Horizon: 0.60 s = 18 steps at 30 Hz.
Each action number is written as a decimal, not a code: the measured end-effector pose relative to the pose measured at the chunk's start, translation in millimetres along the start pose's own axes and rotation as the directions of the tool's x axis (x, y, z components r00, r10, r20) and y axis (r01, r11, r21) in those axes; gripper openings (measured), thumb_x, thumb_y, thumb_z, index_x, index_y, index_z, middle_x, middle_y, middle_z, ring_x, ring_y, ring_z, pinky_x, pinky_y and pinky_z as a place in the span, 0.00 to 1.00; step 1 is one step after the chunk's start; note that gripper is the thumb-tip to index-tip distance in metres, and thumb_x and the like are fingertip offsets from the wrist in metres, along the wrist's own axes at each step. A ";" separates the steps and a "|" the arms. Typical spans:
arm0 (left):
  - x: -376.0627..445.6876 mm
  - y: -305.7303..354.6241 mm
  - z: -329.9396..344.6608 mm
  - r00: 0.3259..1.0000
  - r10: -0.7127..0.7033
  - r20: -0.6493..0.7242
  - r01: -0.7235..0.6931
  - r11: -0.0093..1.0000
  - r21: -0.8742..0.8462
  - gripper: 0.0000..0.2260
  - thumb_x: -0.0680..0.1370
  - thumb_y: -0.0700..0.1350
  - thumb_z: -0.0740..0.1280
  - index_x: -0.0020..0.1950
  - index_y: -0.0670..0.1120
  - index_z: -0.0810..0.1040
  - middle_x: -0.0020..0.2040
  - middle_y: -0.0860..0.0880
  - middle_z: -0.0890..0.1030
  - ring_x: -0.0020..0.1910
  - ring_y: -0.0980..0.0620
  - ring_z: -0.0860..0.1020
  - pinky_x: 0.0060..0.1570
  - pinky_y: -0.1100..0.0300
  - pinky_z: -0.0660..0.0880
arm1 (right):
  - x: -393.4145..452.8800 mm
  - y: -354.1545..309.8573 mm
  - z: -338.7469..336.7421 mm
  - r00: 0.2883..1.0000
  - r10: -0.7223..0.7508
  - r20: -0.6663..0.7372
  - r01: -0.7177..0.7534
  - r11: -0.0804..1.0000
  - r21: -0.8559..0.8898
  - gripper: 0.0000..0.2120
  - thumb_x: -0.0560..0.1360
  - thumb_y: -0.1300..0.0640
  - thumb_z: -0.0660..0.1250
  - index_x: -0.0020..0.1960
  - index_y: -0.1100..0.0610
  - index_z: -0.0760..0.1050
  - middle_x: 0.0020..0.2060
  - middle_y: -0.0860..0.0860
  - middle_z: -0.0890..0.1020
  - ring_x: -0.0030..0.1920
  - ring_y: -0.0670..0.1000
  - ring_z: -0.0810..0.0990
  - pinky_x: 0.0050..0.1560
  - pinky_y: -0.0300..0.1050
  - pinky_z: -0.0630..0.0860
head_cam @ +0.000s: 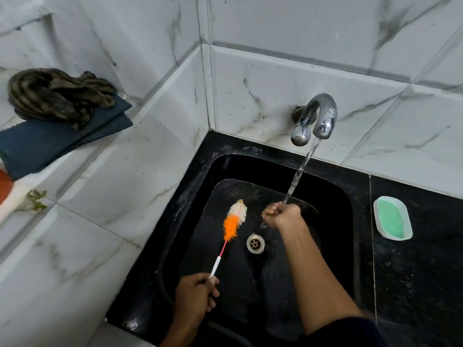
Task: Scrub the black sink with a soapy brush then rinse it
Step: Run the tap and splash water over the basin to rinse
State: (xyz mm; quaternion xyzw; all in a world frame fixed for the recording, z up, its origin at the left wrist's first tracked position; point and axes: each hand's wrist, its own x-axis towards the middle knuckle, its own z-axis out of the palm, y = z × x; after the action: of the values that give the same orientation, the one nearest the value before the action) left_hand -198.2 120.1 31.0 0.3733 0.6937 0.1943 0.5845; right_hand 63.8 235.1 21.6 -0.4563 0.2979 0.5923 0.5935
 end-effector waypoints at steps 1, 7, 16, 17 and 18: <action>-1.0 -1.5 0.3 1.000 -0.011 -0.009 0.010 1.000 -0.004 0.10 0.78 0.34 0.66 0.38 0.37 0.82 0.26 0.43 0.78 0.20 0.50 0.71 0.21 0.62 0.65 | -1.2 0.7 2.1 1.000 0.002 -0.005 -0.002 1.000 0.023 0.16 0.79 0.60 0.45 0.34 0.55 0.61 0.24 0.49 0.64 0.25 0.46 0.60 0.28 0.38 0.56; -11.3 -9.3 -3.8 0.995 -0.051 -0.086 0.049 0.999 -0.022 0.10 0.78 0.33 0.66 0.37 0.37 0.82 0.25 0.43 0.77 0.18 0.50 0.69 0.20 0.65 0.63 | -17.6 -2.3 52.9 0.997 -0.072 0.021 0.070 0.992 0.102 0.20 0.84 0.53 0.47 0.44 0.57 0.75 0.31 0.52 0.78 0.33 0.49 0.76 0.35 0.36 0.72; -26.1 -16.0 -21.0 0.990 -0.053 -0.132 0.049 0.998 -0.027 0.11 0.78 0.34 0.67 0.37 0.38 0.83 0.25 0.41 0.78 0.19 0.49 0.70 0.19 0.64 0.64 | -59.1 0.7 142.1 0.912 -0.066 0.406 0.132 0.982 -0.135 0.15 0.82 0.63 0.52 0.57 0.71 0.73 0.58 0.66 0.78 0.61 0.63 0.77 0.63 0.54 0.74; -26.5 -16.1 -22.9 0.989 -0.053 -0.138 0.050 0.998 -0.026 0.10 0.78 0.35 0.68 0.36 0.38 0.83 0.25 0.41 0.79 0.19 0.49 0.70 0.19 0.63 0.64 | -54.8 0.8 136.3 0.925 -0.071 0.373 0.124 0.985 -0.119 0.16 0.82 0.62 0.52 0.56 0.72 0.74 0.55 0.66 0.79 0.58 0.62 0.79 0.60 0.53 0.77; -26.9 -16.5 -24.7 0.988 -0.054 -0.143 0.050 0.998 -0.028 0.10 0.77 0.35 0.68 0.36 0.38 0.83 0.26 0.41 0.79 0.19 0.48 0.71 0.19 0.63 0.64 | -49.7 0.7 127.0 0.943 -0.083 0.322 0.115 0.990 -0.081 0.16 0.83 0.61 0.53 0.54 0.71 0.75 0.51 0.64 0.81 0.53 0.60 0.81 0.54 0.50 0.79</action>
State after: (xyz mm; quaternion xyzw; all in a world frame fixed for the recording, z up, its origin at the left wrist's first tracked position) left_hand -225.6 93.6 43.2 0.3331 0.7411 0.2137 0.5424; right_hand 33.4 327.2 117.5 -0.3982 0.1454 0.6414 0.6394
